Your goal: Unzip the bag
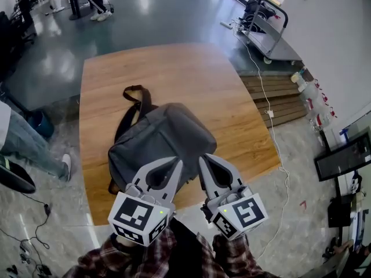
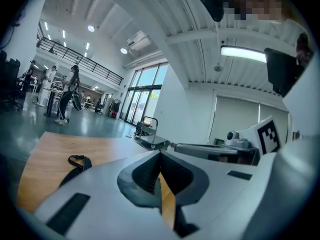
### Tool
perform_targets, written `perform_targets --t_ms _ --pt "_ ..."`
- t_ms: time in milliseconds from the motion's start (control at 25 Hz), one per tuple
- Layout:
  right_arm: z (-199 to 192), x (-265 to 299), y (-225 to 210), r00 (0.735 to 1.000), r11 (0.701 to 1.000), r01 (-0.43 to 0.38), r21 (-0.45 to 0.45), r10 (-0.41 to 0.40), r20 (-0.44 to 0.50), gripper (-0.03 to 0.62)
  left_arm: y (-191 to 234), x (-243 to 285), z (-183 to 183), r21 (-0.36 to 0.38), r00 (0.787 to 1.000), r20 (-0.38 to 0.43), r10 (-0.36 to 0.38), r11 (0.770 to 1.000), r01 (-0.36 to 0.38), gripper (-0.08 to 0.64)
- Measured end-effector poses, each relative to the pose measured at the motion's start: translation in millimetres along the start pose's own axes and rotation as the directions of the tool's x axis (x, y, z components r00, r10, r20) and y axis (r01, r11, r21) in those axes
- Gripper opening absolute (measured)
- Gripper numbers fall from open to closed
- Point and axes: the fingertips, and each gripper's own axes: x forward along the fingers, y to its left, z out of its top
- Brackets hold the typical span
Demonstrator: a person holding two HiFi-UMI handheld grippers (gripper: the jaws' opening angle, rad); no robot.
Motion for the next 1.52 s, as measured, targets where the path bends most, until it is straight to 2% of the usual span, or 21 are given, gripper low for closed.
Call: perform_targets --t_ms 160,280,440,600,760,960,1040,1160,1280,1320,1400,1520 --pt "-33.4 0.2 -16.0 0.997 0.998 0.044 0.034 -0.042 -0.065 0.011 11.9 19.1 -48.8 0.001 0.993 -0.118 0.016 1.000 -0.016 0.009" --pt "-78.3 -1.8 -28.0 0.987 0.993 0.079 0.087 -0.066 -0.145 0.011 25.6 33.0 -97.6 0.012 0.974 -0.221 0.041 0.999 -0.039 0.009" --pt "-145.4 -4.7 -39.5 0.963 0.979 0.130 0.159 -0.086 -0.256 0.011 42.2 43.1 -164.2 0.054 0.930 -0.362 0.065 0.997 -0.049 0.009" --pt "-200.0 -3.3 -47.9 0.938 0.964 0.165 0.209 -0.088 -0.334 0.011 58.0 51.3 -222.5 0.065 0.880 -0.467 0.082 0.996 -0.058 0.009" --pt "-243.7 -2.8 -50.9 0.917 0.957 0.183 0.227 -0.083 -0.389 0.011 68.1 56.1 -275.2 0.082 0.834 -0.544 0.093 0.995 -0.058 0.009" --pt "-283.9 2.6 -50.9 0.883 0.966 0.168 0.198 -0.058 -0.467 0.011 73.3 62.8 -295.0 0.065 0.829 -0.553 0.084 0.996 -0.058 0.009" --pt "-297.9 2.8 -50.4 0.862 0.972 0.160 0.169 -0.054 -0.504 0.011 73.1 63.5 -295.5 0.050 0.830 -0.554 0.073 0.997 -0.054 0.009" --pt "-317.3 3.5 -51.8 0.819 0.988 0.135 0.074 -0.070 -0.570 0.012 73.5 64.0 -296.0 0.044 0.831 -0.552 0.068 0.998 -0.053 0.009" --pt "-332.8 8.8 -51.6 0.777 0.997 0.074 -0.027 -0.074 -0.626 0.022 74.9 63.8 -297.1 0.042 0.833 -0.550 0.067 0.998 -0.052 0.009" --pt "-336.7 11.4 -50.7 0.763 0.997 0.047 -0.053 -0.070 -0.642 0.049 75.3 63.7 -297.4 0.039 0.833 -0.550 0.065 0.998 -0.052 0.009" --pt "-341.9 16.9 -48.3 0.741 0.994 -0.005 -0.108 -0.069 -0.668 0.077 75.5 63.5 -297.6 0.032 0.832 -0.551 0.060 0.998 -0.051 0.009" --pt "-343.0 25.6 -45.9 0.727 0.969 -0.072 -0.236 -0.111 -0.678 0.078 74.8 63.7 -297.8 0.027 0.831 -0.554 0.056 0.998 -0.049 0.009"
